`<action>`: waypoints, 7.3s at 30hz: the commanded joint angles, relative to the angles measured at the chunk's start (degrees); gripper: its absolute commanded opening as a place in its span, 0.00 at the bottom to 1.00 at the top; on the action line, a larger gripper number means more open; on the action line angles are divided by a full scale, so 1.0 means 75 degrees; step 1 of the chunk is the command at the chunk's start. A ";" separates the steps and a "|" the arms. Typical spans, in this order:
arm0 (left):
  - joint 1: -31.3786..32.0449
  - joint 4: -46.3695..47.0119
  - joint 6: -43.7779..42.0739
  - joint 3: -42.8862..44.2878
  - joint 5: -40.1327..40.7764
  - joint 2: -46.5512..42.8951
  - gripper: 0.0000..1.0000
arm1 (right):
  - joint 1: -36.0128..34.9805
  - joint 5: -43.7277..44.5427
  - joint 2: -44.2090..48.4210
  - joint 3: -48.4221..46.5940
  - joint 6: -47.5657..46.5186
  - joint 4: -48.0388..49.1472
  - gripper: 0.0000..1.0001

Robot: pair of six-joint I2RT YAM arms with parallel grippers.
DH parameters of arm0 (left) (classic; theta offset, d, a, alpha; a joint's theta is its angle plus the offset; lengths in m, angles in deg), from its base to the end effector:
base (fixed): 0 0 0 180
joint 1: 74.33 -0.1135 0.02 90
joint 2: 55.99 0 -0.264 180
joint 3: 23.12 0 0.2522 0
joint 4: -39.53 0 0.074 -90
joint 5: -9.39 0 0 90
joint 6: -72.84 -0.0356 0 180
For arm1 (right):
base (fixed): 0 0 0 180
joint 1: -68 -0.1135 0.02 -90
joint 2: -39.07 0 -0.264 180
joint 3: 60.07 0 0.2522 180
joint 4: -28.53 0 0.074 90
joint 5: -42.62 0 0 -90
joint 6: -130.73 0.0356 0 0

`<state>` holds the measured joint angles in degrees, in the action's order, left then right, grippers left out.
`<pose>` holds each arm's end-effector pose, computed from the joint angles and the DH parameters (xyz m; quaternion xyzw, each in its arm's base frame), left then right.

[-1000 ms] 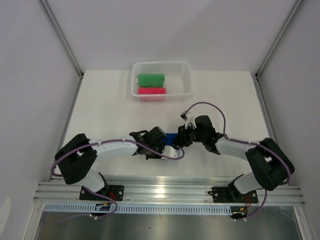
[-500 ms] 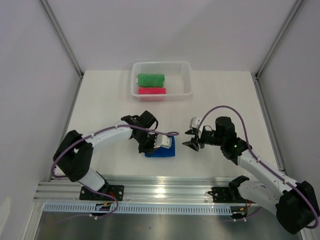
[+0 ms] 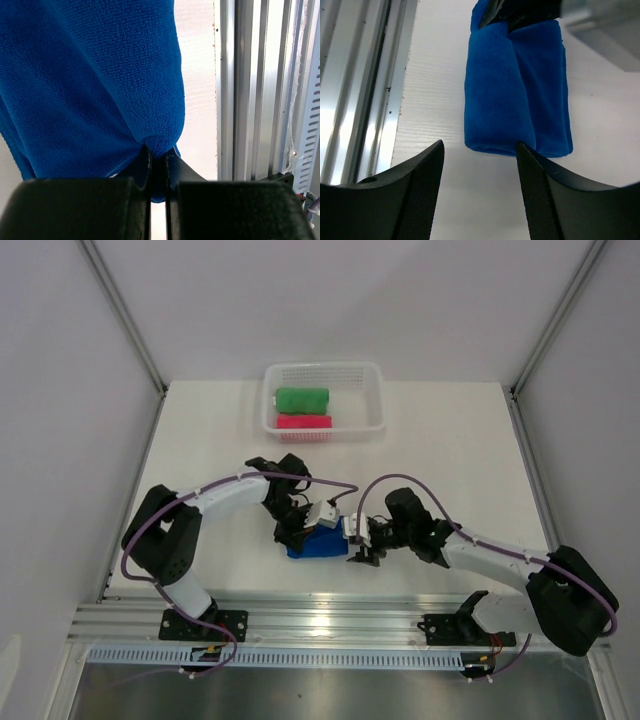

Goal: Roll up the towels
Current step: Roll the towel

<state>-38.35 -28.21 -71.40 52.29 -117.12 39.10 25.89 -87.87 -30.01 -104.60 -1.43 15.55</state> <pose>0.2186 -0.1849 0.1890 0.6776 0.6651 -0.3058 0.0708 0.1591 0.1749 0.1937 -0.6780 0.5215 0.3102 0.4149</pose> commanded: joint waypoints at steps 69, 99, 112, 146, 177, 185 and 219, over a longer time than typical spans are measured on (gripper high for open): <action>-0.0662 0.2649 0.2579 -0.1915 -0.0968 -0.1652 0.68 | -0.0573 0.0794 -0.1149 0.0938 0.4249 0.3588 0.01; -0.1001 0.0950 0.2720 -0.0720 -0.2128 -0.0502 0.58 | 0.1055 -0.1900 -0.2074 -0.0257 0.6370 0.2028 0.00; -0.1107 0.1162 0.3200 -0.0228 -0.2339 0.0153 0.24 | 0.1630 -0.2723 -0.2965 -0.0562 0.7191 0.2710 0.00; -0.1669 -0.0033 0.4220 0.1319 -0.2491 0.2075 0.01 | -0.0147 0.4256 0.1180 -0.0869 0.3916 -0.0658 0.70; -0.1775 -0.0620 0.3892 0.1694 -0.2808 0.2638 0.01 | -0.4277 0.9278 -0.3176 -0.1007 -0.0568 0.2417 0.74; -0.1775 -0.0795 0.3670 0.1776 -0.2901 0.2685 0.01 | -0.3844 0.9045 -0.3785 -0.1265 -0.0240 0.2054 0.67; -0.2232 -0.1544 0.2885 0.1741 -0.2678 0.2168 0.36 | -0.1933 0.1307 -0.3186 -0.3644 0.2397 -0.3092 0.01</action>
<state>-54.50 -38.17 -47.66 65.38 -137.14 55.93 10.37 -70.93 -52.28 -129.23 13.11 -3.73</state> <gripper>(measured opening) 0.377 0.171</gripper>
